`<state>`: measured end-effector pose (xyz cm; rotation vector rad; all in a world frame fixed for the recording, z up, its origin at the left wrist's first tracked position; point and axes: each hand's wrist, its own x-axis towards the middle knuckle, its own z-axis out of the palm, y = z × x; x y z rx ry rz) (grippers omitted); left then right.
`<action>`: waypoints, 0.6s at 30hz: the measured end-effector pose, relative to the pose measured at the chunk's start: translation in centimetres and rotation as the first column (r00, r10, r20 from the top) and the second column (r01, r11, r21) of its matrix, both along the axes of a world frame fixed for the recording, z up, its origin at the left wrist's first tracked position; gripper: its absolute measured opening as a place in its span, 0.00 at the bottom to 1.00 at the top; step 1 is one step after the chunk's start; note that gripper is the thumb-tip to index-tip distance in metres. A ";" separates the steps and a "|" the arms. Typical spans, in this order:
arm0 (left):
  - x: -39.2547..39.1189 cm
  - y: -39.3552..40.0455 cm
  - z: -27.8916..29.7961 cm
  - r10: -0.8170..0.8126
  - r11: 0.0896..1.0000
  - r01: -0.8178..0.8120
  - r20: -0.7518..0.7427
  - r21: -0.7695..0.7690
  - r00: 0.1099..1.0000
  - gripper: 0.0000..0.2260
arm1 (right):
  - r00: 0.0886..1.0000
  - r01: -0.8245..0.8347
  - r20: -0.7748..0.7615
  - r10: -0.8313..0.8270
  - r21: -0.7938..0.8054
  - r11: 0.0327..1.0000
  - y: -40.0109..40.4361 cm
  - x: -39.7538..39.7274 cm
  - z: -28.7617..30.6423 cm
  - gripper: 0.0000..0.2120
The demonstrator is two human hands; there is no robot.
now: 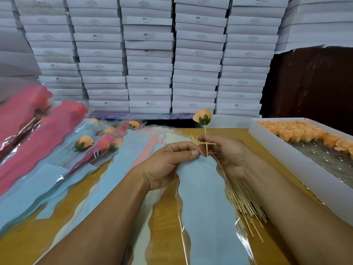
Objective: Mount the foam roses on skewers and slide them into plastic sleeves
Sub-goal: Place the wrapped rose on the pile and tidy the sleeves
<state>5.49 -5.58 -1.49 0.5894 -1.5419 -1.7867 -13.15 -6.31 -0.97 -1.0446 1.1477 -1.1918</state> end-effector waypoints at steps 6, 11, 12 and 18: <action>0.0 -0.3 -0.1 0.099 0.994 -0.095 -0.083 0.052 0.992 0.06 | 0.970 -0.200 0.152 0.191 0.040 0.979 1.1 0.6 -0.5 0.22; 0.0 -0.2 -0.2 0.066 0.997 -0.061 -0.082 0.053 0.994 0.06 | 0.971 -0.223 0.087 0.222 0.002 0.975 1.1 0.0 -0.9 0.18; 0.0 -0.1 -0.2 0.063 0.997 -0.060 -0.075 0.052 0.995 0.06 | 0.973 -0.217 0.081 0.216 0.005 0.976 1.1 -0.3 -1.0 0.17; -0.3 0.1 -0.2 0.024 0.998 -0.024 -0.004 0.066 1.000 0.04 | 0.978 -0.038 0.205 0.041 -0.020 0.999 0.5 -1.7 -0.5 0.19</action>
